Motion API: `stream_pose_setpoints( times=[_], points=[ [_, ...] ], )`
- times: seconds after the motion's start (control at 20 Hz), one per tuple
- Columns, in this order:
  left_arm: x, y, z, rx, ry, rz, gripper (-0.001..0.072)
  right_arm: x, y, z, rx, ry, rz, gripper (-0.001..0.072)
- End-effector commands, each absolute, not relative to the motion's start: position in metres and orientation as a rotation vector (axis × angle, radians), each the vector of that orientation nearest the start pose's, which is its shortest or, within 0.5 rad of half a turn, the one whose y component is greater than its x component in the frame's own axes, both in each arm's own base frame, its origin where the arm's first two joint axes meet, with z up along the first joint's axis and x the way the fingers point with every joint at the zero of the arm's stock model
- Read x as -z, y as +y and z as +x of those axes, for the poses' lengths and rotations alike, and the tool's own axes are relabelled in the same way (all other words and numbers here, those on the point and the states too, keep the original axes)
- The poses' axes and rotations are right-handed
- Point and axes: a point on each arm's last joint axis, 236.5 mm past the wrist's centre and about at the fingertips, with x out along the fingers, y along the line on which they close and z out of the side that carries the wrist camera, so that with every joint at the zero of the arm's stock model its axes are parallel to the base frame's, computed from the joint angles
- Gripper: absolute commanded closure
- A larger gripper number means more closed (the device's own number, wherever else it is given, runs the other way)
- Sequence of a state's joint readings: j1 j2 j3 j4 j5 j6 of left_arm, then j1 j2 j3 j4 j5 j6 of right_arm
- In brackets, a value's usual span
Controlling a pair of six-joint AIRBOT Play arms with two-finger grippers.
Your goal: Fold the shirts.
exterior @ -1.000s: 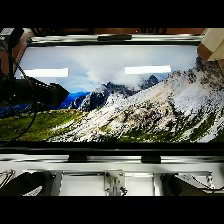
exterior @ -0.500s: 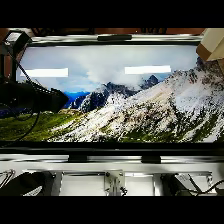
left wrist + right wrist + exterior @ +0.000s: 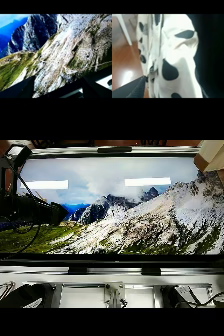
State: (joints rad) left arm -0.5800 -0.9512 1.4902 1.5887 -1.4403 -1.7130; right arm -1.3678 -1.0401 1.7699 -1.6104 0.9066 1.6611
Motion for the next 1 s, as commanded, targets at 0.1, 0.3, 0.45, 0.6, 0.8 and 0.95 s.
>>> stream_pose_setpoints(
  times=[0.1, 0.3, 0.45, 0.6, 0.8, 0.95],
  points=[
    [-0.228, -0.181, 0.283, 0.462, 0.896, 0.137, 0.001, -0.425, -0.395, 0.111, 1.243, 0.099, 0.137, 0.0013],
    [-0.234, -0.185, 0.29, 0.468, 0.853, 0.123, 0.0009, -0.414, -0.378, 0.109, 1.235, 0.165, 0.175, 0.002],
    [-0.241, -0.189, 0.296, 0.475, 0.813, 0.111, 0.0009, -0.406, -0.36, 0.099, 1.258, 0.221, 0.206, 0.0021],
    [-0.247, -0.192, 0.301, 0.496, 0.769, 0.139, 0.001, -0.395, -0.343, 0.087, 1.286, 0.276, 0.255, 0.0021],
    [-0.259, -0.198, 0.311, 0.504, 0.7, 0.124, 0.001, -0.368, -0.312, 0.092, 1.227, 0.387, 0.362, 0.002],
    [-0.264, -0.203, 0.319, 0.509, 0.66, 0.112, 0.001, -0.335, -0.283, 0.111, 1.084, 0.525, 0.454, 0.0021]
  ],
)
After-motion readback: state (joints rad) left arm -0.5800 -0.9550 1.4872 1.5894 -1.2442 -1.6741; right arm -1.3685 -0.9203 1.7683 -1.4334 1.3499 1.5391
